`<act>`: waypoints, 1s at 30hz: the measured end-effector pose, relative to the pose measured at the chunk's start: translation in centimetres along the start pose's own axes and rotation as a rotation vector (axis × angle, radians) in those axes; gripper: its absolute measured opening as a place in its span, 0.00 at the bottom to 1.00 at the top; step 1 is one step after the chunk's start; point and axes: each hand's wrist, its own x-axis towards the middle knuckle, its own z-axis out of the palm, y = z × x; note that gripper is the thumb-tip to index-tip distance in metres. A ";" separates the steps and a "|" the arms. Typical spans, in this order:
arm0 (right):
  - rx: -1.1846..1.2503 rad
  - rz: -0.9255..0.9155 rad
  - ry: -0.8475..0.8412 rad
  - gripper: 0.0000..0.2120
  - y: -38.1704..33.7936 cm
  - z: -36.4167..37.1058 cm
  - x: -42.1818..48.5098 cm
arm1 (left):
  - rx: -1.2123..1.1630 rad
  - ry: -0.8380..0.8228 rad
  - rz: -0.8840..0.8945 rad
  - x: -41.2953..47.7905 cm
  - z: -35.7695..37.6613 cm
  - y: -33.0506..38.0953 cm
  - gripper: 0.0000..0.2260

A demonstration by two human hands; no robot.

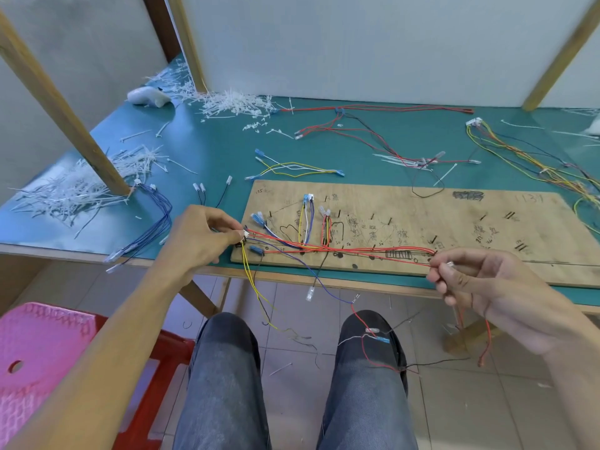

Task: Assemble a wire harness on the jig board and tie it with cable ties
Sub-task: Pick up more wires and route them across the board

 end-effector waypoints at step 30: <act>-0.811 -0.278 -0.088 0.09 -5.3 -0.4 0.1 | 0.292 0.066 0.245 -2.6 -0.4 0.6 0.08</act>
